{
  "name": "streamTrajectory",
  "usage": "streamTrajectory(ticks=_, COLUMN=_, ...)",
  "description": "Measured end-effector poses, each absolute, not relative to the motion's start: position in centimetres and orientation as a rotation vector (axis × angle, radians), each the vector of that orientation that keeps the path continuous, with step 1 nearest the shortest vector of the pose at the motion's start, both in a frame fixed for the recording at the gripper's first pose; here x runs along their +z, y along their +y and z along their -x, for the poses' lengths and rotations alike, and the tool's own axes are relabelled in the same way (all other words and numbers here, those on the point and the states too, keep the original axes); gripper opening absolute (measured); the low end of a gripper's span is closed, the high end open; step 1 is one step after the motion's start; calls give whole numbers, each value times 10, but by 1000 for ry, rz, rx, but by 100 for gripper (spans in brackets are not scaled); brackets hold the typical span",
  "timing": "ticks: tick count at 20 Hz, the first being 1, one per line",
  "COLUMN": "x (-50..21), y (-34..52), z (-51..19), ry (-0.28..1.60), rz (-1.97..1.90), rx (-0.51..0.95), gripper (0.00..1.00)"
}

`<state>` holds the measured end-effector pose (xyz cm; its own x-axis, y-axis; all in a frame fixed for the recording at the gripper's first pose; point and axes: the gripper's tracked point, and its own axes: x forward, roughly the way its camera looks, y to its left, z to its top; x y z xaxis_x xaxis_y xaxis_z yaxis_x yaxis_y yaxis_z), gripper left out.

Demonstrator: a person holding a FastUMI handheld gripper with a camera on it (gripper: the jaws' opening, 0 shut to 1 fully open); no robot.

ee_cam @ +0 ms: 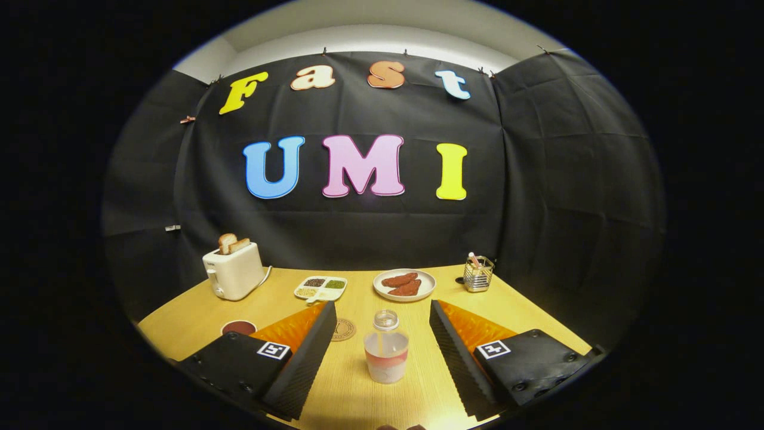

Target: Take the bottle from table, then pour the juice into the cup, finally place the bottle on the coaster

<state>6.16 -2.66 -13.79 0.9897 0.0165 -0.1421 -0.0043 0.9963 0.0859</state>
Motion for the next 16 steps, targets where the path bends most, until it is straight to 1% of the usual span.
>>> streamTrajectory(ticks=5, x=-193, y=-27, z=-90, ry=192, rz=-111, rx=32, gripper=97)
streamTrajectory(ticks=11, x=-223, y=-23, z=-101, ry=180, rz=-95, rx=86, gripper=98)
streamTrajectory(ticks=16, x=-254, y=-26, z=-111, ry=204, rz=-114, rx=83, gripper=98)
